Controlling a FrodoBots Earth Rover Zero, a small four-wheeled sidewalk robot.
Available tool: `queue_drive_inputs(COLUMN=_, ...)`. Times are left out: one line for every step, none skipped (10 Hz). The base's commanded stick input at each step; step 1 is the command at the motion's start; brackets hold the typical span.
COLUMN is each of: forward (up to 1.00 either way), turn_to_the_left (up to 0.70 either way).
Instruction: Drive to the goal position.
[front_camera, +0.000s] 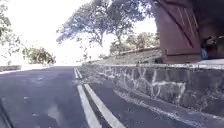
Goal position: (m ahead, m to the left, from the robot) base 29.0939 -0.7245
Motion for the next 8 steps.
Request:
queue_drive_inputs(forward=0.00, turn_to_the_left=0.00)
queue_drive_inputs(forward=0.00, turn_to_the_left=0.00)
queue_drive_inputs(forward=0.00, turn_to_the_left=0.00)
queue_drive_inputs(forward=0.00, turn_to_the_left=0.00)
queue_drive_inputs(forward=0.00, turn_to_the_left=0.00)
queue_drive_inputs(forward=0.00, turn_to_the_left=0.00)
queue_drive_inputs(forward=0.70, turn_to_the_left=0.00)
queue_drive_inputs(forward=0.70, turn_to_the_left=0.00)
